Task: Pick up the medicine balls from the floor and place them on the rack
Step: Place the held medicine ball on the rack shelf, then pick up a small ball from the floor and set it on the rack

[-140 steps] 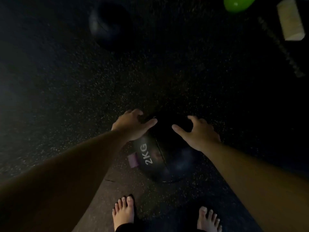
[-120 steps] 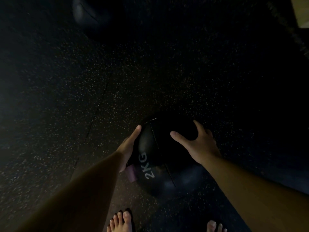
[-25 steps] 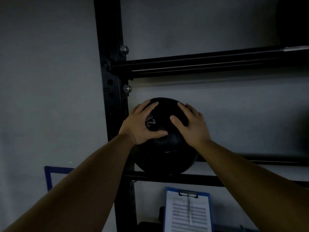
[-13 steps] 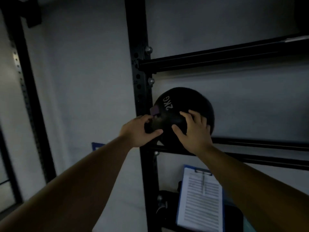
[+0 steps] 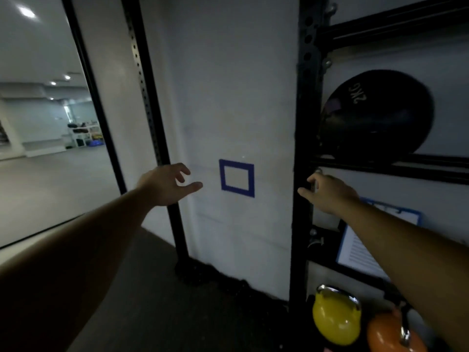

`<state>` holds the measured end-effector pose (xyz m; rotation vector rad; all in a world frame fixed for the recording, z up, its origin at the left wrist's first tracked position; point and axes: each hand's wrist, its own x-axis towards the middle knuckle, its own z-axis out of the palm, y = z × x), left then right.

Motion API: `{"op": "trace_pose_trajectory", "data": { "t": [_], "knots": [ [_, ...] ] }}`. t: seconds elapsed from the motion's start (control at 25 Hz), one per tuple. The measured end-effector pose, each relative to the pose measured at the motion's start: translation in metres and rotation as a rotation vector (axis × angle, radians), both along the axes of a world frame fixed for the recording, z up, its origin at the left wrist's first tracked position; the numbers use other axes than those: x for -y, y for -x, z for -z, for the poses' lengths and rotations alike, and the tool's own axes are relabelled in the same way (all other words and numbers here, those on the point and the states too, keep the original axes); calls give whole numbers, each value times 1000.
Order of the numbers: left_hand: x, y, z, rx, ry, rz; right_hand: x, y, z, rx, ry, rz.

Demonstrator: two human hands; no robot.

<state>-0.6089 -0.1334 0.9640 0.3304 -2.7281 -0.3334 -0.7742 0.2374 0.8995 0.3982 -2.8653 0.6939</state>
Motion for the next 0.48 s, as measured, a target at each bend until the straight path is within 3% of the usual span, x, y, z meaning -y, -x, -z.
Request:
{"op": "trace_pose_trajectory", "data": {
  "t": [0.24,0.48],
  "knots": [
    [127,-96,95,118,-130,-53,144,-81,88,220,45,4],
    [190,-138,195,354,-206,-51,264,-161,192,371,-106,-70]
  ]
}}
